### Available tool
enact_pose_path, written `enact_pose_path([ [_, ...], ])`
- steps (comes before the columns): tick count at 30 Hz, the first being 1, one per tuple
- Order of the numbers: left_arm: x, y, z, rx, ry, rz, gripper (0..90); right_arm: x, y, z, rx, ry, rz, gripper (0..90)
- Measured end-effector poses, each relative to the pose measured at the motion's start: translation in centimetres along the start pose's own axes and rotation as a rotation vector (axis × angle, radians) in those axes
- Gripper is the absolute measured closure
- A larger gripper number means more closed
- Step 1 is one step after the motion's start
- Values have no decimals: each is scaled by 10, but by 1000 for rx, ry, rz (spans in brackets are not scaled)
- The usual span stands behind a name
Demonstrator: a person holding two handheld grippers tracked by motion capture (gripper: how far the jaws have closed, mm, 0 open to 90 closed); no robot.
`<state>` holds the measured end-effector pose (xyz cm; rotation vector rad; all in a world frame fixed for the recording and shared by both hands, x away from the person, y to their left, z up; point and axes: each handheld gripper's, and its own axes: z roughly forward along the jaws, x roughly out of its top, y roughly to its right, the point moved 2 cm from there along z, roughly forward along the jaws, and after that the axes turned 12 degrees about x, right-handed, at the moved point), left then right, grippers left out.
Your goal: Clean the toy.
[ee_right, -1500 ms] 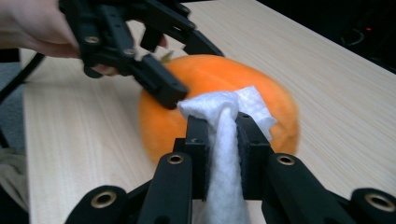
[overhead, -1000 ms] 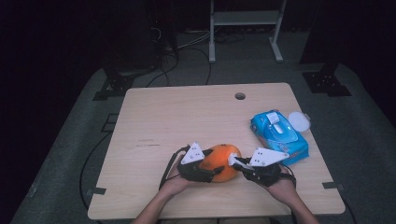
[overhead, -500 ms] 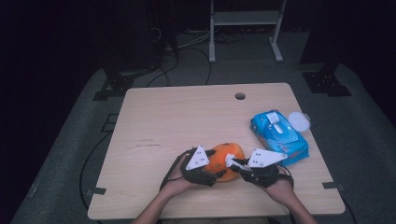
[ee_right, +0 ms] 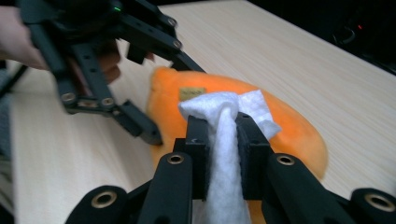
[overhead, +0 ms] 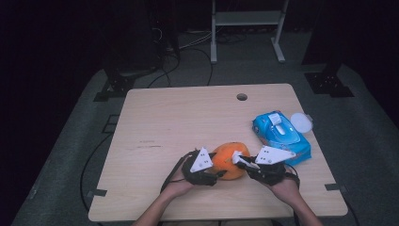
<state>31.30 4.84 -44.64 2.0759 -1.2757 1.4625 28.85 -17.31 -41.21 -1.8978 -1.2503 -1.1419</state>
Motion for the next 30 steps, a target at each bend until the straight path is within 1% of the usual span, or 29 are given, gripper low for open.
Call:
enact_pose_path([
  [1,4,-5,-6,-36,19,-48,380,3,-2,-1,15,14,2,768],
  [2,6,-5,-9,-45,27,-60,382,4,-3,-2,18,14,-3,768],
  [3,8,-4,-12,-53,27,-58,383,4,-3,-1,13,12,-11,768],
  [4,8,-2,-13,-52,23,-45,384,4,-2,-1,13,8,-11,769],
  [5,8,0,-13,-48,17,-33,383,2,0,-1,14,2,-1,769],
  [6,8,1,-12,-47,11,-34,383,-1,3,0,13,-1,8,769],
  [7,8,1,-12,-47,11,-34,382,-5,6,0,2,-13,13,769],
  [8,8,0,-10,-41,5,-54,380,-8,9,1,-16,-30,7,769],
  [9,9,-2,-9,-37,2,-61,380,-9,10,0,-22,-32,16,769],
  [11,9,-3,-8,-24,1,-88,380,-8,10,-3,-24,-32,26,768],
  [12,10,-3,-8,-19,0,-96,380,-5,9,-4,-24,-27,24,768],
  [13,10,-3,-8,-17,1,-104,380,-3,6,-4,-12,-11,25,768],
  [14,10,-3,-8,-16,4,-109,380,1,2,-4,11,2,20,768],
  [15,10,-2,-7,-15,9,-102,379,4,-3,-3,34,11,7,768],
  [16,10,-1,-8,-12,11,-87,378,7,-8,0,43,6,-15,768],
  [17,10,0,-8,-13,12,-84,378,10,-13,4,41,-9,-40,768],
  [18,10,0,-9,-17,9,-77,379,10,-14,6,31,-23,-53,768],
  [19,10,-1,-10,-30,9,-82,383,10,-13,7,23,-33,-59,769],
  [20,10,-1,-10,-30,9,-82,387,10,-13,7,23,-33,-59,769],
  [21,11,-2,-12,-39,6,-94,387,5,-5,4,-10,-42,-41,769],
  [22,12,-1,-13,-41,11,-95,387,3,-1,3,-20,-43,-28,769],
  [23,13,0,-14,-39,12,-88,387,1,3,0,-26,-37,0,769],
  [24,13,0,-14,-39,12,-88,385,1,3,0,-26,-37,0,769],
  [25,16,1,-16,-45,15,-84,377,-1,3,-4,-26,-40,6,768],
  [26,16,1,-16,-45,15,-84,367,-1,2,-4,-27,-47,-5,769],
  [27,18,2,-17,-51,19,-89,367,-1,2,-4,-27,-47,-5,769],
  [28,18,1,-17,-55,21,-92,306,-1,1,-2,-36,-66,-20,769],
  [29,17,-2,-16,-60,51,-106,270,-3,2,-1,-39,-69,-17,769],
  [30,17,-2,-16,-60,51,-106,229,-3,2,-1,-39,-69,-17,769],
])
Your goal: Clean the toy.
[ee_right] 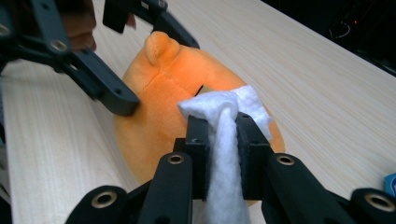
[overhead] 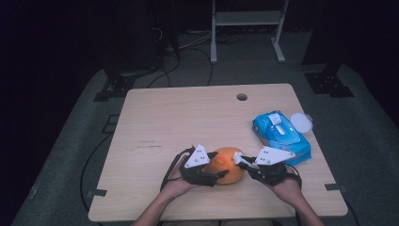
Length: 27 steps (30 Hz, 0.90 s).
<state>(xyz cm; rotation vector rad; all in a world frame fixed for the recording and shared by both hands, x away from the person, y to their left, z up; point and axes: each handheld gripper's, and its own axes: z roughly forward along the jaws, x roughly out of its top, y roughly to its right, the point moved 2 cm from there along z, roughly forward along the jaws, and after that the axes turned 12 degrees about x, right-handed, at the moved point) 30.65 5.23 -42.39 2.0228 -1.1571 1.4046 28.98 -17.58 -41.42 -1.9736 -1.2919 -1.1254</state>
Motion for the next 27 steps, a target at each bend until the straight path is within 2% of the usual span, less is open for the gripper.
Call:
enact_pose_path([
  [1,-2,-6,3,33,4,-3,148,-4,5,2,-9,6,18,769],
  [2,-6,-9,6,43,-17,-9,111,-5,7,2,-17,10,28,769],
  [5,-16,-11,14,14,-37,-27,92,-8,13,0,-14,31,68,769],
  [7,-18,-9,16,0,-27,-15,130,-7,9,0,-20,24,52,769],
  [9,-16,-8,13,18,-14,-4,236,-3,4,-1,-38,26,37,769],
  [11,-13,-9,11,26,-26,-16,302,2,0,-3,-41,49,25,769],
  [13,-11,-8,10,23,-24,-29,327,10,-7,-5,-11,86,13,769],
  [14,-10,-8,9,22,-29,-32,327,10,-7,-5,-11,86,13,769],
  [15,-7,-6,6,9,-32,-19,343,16,-14,-3,23,93,-16,769],
  [17,-5,-5,3,6,-25,-14,355,17,-16,-2,24,89,-27,769],
  [19,-1,-5,-2,-26,-22,-19,355,15,-13,-4,28,91,-17,769],
  [21,-3,-5,0,-30,-22,-17,326,8,-5,-5,28,89,13,769],
  [24,-3,-8,3,-24,-14,-29,210,-2,4,-1,13,77,44,770],
  [25,-5,-12,6,9,-16,-46,168,-5,8,-1,10,83,63,770],
  [26,-5,-12,6,9,-16,-46,144,-5,8,-1,10,83,63,770],
  [27,-8,-16,10,6,-30,-84,133,-7,13,-2,-1,87,80,770],
])
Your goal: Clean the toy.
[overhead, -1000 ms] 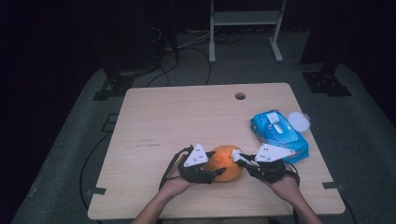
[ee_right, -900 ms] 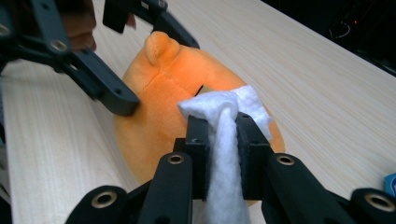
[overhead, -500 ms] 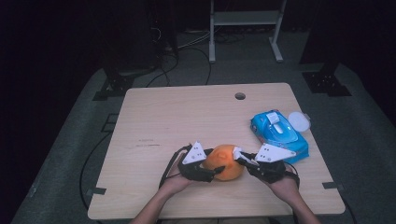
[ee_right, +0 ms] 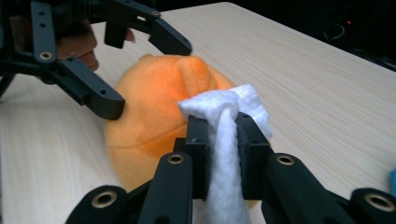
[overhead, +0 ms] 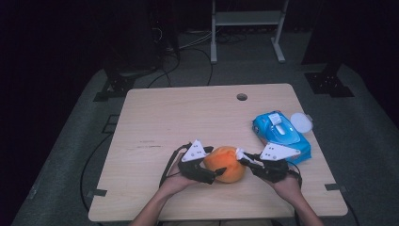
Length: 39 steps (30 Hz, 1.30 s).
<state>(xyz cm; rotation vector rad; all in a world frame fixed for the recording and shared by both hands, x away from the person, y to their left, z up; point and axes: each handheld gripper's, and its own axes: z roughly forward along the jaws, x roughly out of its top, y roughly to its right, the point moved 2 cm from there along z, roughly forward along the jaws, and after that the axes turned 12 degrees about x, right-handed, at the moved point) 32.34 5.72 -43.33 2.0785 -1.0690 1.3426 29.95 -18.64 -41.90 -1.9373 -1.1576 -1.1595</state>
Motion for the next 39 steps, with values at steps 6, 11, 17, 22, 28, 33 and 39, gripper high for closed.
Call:
enact_pose_path([
  [6,-1,5,1,10,-4,22,299,10,-10,-5,-1,10,-29,769],
  [11,3,11,0,20,-16,18,337,19,-20,-6,34,36,-53,769],
  [17,1,9,-1,-49,15,38,208,10,-9,-7,4,19,-34,770],
  [22,-8,8,14,-51,-56,1,81,8,-3,-9,-4,27,-12,769],
  [28,2,11,-1,-60,2,27,289,13,-7,-14,-11,42,-24,769],
  [33,8,4,-9,-42,-9,12,310,19,-16,-13,17,65,-30,769],
  [39,3,0,-5,-33,-36,-27,310,21,-33,5,50,-4,-106,768],
])
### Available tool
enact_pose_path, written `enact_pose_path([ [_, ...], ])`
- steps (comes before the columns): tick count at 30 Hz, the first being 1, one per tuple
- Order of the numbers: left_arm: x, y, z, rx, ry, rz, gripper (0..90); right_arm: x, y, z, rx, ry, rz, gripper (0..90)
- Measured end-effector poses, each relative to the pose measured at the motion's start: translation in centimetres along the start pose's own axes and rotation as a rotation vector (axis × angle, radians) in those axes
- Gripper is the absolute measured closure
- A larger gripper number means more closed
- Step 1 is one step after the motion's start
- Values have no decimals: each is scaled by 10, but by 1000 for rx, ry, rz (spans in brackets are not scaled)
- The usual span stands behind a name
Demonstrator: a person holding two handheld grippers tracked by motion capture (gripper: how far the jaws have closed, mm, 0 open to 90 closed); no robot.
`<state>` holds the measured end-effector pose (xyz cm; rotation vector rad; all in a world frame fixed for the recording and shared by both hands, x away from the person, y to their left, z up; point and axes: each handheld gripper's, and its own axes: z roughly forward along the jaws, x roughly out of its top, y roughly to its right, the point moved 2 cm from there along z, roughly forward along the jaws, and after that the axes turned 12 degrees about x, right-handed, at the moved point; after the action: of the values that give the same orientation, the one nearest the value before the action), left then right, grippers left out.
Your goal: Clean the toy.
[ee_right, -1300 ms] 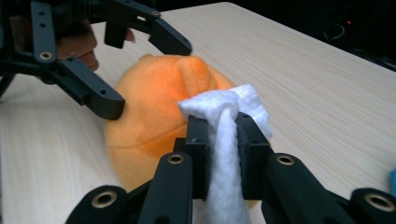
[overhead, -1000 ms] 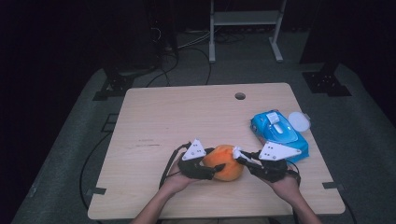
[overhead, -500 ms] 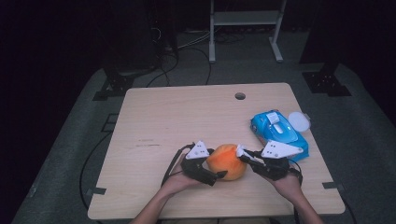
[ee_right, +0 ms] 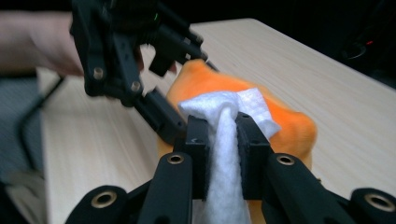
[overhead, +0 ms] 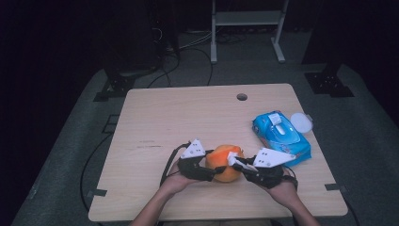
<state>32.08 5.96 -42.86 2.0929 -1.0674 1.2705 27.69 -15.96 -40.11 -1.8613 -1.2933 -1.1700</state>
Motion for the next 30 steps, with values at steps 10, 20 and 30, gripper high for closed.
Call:
enact_pose_path([
  [10,-3,-5,6,39,5,-109,219,-19,17,-3,-69,-48,59,768],
  [20,-2,21,7,22,20,109,235,-4,14,-14,-54,9,45,769],
  [30,-3,31,14,58,33,136,197,-1,5,-11,34,-29,11,769],
])
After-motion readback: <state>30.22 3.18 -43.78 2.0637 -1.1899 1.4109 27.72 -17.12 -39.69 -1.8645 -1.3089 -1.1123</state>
